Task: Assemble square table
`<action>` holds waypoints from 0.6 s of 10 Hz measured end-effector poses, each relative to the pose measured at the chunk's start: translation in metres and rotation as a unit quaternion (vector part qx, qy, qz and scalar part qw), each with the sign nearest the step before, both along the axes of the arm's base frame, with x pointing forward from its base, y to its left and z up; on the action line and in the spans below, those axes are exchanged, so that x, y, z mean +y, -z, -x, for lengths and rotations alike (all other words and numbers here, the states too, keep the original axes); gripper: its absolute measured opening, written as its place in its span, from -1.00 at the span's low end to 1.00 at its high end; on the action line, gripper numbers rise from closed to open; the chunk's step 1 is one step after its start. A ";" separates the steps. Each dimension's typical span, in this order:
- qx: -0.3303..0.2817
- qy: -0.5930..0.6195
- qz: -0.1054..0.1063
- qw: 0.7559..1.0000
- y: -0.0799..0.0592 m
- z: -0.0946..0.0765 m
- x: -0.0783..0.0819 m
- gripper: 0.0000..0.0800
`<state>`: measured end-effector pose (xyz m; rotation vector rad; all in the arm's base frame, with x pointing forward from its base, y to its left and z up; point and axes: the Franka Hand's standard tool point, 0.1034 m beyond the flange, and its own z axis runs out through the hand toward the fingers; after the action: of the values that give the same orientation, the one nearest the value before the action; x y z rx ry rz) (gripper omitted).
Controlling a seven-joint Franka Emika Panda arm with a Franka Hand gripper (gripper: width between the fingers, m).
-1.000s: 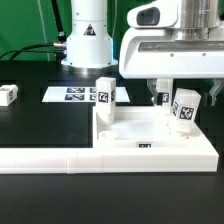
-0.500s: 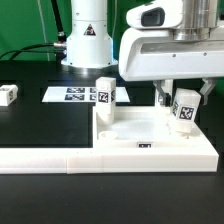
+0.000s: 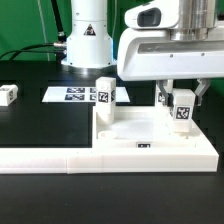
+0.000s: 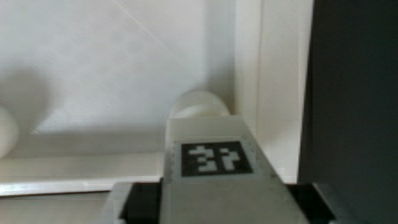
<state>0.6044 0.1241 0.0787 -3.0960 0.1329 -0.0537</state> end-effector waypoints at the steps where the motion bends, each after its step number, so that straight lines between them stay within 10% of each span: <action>1: 0.000 0.057 -0.002 0.998 0.000 0.000 0.000 -0.27; 6: 0.004 0.309 -0.014 0.951 0.001 0.000 0.002 -0.27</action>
Offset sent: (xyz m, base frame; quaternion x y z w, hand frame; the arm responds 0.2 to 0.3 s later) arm -0.0082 0.0038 0.0026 -0.0177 0.0136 0.1931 0.9809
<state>0.6041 0.1262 0.0774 -2.8888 1.0801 -0.0566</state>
